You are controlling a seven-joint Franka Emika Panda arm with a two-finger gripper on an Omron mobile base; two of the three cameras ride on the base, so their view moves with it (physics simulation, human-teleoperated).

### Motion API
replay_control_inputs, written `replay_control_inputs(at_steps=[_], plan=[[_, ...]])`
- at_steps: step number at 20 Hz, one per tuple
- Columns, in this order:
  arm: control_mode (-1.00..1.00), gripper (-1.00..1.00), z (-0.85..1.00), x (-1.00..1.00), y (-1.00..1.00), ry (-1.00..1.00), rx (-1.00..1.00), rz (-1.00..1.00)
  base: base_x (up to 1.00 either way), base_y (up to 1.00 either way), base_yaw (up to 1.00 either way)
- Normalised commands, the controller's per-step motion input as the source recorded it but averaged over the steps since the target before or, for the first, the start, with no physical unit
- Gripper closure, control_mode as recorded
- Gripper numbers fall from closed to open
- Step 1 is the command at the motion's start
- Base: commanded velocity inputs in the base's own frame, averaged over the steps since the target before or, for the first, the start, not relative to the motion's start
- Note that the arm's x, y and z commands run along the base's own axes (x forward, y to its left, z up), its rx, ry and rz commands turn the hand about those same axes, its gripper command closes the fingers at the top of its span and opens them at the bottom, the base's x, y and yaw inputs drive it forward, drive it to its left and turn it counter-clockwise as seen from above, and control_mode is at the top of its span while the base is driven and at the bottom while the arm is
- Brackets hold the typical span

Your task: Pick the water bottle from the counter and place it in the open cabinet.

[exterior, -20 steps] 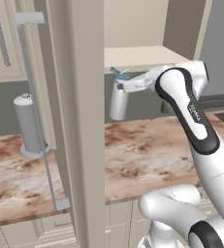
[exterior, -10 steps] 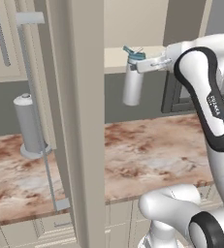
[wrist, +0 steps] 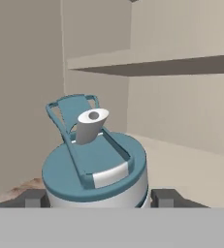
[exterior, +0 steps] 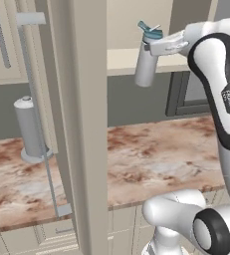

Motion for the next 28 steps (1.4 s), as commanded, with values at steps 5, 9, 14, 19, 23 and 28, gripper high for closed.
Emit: replay_control_inputs(at_steps=[5, 9, 14, 19, 23, 28], plan=[[-1.00, 1.00, 0.33, 0.01, 0.00, -0.23, 0.00, 0.00, 0.00, 0.00, 0.00], [-1.00, 1.00, 0.07, 0.25, 0.00, 0.00, 0.00, 0.00, 0.00, 0.00, 0.00], [-1.00, 1.00, 0.09, 0.34, 0.00, 0.02, 0.00, 0.00, 0.00, 0.00, 0.00], [-1.00, 1.00, 0.00, 0.53, 0.00, 0.10, 0.00, 0.00, 0.00, 0.00, 0.00], [-1.00, 1.00, 0.00, 0.59, 0.00, 0.05, 0.00, 0.00, 0.00, 0.00, 0.00], [-1.00, 1.00, 0.00, 0.54, 0.00, 0.01, 0.00, 0.00, 0.00, 0.00, 0.00]])
